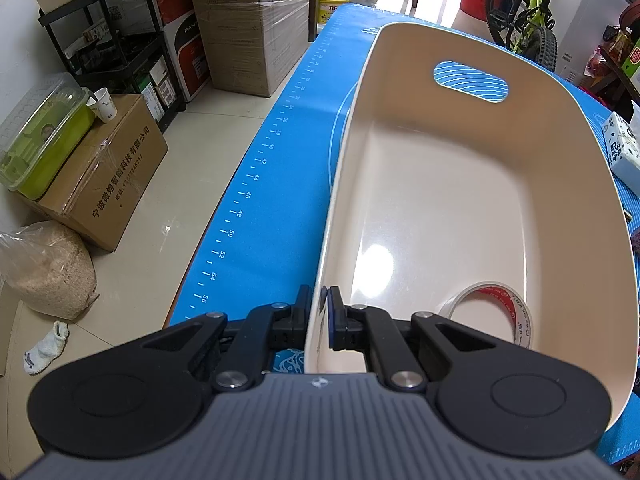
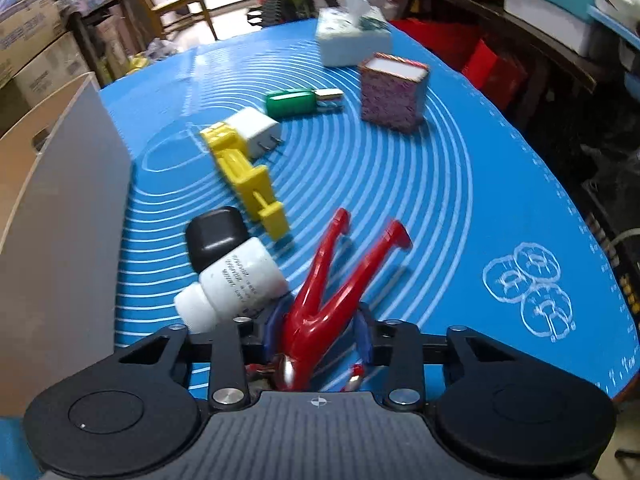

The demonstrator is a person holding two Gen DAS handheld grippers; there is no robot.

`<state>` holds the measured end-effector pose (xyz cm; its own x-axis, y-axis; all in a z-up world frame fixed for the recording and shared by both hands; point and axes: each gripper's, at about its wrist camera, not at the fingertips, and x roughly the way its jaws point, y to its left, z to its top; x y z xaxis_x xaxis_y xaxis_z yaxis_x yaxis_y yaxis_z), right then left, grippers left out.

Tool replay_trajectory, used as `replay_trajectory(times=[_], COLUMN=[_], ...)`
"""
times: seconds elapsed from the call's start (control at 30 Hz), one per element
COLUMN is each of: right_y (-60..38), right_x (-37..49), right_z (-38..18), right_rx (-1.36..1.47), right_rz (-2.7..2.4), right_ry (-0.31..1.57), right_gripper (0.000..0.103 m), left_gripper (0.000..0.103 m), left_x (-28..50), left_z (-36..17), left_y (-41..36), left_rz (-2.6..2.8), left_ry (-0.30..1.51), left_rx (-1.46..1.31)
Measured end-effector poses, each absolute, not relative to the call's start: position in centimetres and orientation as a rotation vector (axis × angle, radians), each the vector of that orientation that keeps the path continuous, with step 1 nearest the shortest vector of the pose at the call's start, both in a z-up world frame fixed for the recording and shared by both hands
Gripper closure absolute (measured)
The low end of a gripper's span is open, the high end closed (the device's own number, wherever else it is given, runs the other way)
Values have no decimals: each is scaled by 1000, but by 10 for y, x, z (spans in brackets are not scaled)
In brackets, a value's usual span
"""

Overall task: Organize rigid objects
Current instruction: 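Reach the right tool to the red toy figure and grasp it, then carry the red figure into the basket and open the right tool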

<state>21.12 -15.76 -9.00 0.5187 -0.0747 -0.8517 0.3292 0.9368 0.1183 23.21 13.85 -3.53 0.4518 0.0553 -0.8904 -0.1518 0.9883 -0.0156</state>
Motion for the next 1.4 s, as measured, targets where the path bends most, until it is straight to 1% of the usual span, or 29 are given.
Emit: replay_trajectory(times=[0.03,0.1,0.53,0.83,1.13,1.4], right_y=[-156,-154,-162,-159,-140,-98], right_x=[212,212,207,207,217,232], right_z=[-89,-87,-62,-28,8,27], right_rx=[269,244,210,170,181,166], right_rz=[-236,-234,-271,-287,-191,-22], right_ry=[995,983,854,703,562,518], right_gripper=[66,67,67,67,67,67], left_gripper=[93,93,93,93,93,93], left_x=[232,232,231,232,232,231], left_z=[-35,-35,-35,-35,-35,-34], left_y=[139,139,140,139,140,141], left_rz=[128,128,129,129,129,130], left_ry=[1095,1095,1094,1095,1095,1095], left_rx=[-96,-96,-97,-95,-94,-91])
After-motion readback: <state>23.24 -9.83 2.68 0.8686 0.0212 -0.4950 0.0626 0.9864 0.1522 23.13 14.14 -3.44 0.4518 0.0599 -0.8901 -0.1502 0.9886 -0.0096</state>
